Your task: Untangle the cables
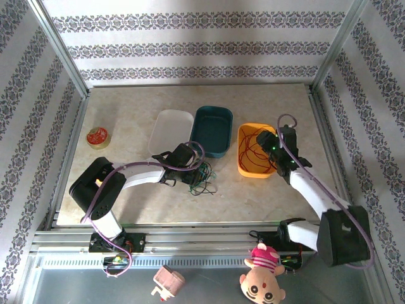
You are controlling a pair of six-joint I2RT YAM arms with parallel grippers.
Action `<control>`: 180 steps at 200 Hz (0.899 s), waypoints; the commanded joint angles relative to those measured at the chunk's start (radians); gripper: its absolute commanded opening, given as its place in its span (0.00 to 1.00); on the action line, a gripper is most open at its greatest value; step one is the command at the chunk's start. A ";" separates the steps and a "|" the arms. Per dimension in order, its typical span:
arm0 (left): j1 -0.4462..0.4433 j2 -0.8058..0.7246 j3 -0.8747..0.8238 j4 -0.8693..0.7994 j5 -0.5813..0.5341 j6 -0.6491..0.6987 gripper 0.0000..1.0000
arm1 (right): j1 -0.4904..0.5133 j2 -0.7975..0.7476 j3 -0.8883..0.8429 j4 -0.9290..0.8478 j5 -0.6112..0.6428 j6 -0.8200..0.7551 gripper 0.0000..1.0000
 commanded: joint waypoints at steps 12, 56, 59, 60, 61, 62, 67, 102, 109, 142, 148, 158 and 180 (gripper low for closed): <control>-0.016 0.039 -0.049 -0.088 0.026 0.015 0.61 | 0.067 -0.103 0.028 -0.108 0.056 -0.160 0.53; -0.023 0.017 -0.083 0.015 0.146 0.012 0.62 | 0.359 -0.132 0.017 -0.132 -0.259 -0.429 0.53; -0.023 0.018 -0.083 0.019 0.154 0.012 0.63 | 0.384 -0.127 0.015 -0.137 -0.267 -0.443 0.53; -0.024 0.018 -0.083 0.019 0.156 0.013 0.63 | 0.392 -0.126 0.015 -0.139 -0.269 -0.447 0.53; -0.026 0.017 -0.084 0.020 0.157 0.013 0.63 | 0.400 -0.123 0.015 -0.140 -0.271 -0.451 0.53; -0.025 0.017 -0.083 0.020 0.160 0.014 0.63 | 0.408 -0.120 0.015 -0.142 -0.273 -0.456 0.53; -0.028 0.019 -0.081 0.025 0.174 0.016 0.63 | 0.443 -0.108 0.014 -0.149 -0.278 -0.471 0.53; -0.079 0.024 -0.081 0.069 0.241 0.047 0.65 | 0.581 0.021 0.084 -0.251 -0.262 -0.585 0.53; -0.090 0.025 -0.077 0.074 0.251 0.054 0.65 | 0.583 0.043 0.091 -0.254 -0.274 -0.588 0.53; -0.127 0.006 -0.068 0.087 0.266 0.094 0.67 | 0.580 0.076 0.089 -0.252 -0.241 -0.592 0.53; -0.128 -0.010 -0.074 0.090 0.244 0.094 0.68 | 0.579 0.075 0.089 -0.254 -0.231 -0.591 0.53; -0.127 -0.045 -0.090 0.101 0.186 0.092 0.69 | 0.580 0.070 0.086 -0.258 -0.217 -0.590 0.53; -0.125 -0.138 -0.119 0.070 0.063 0.090 0.72 | 0.594 0.063 0.091 -0.288 -0.199 -0.613 0.53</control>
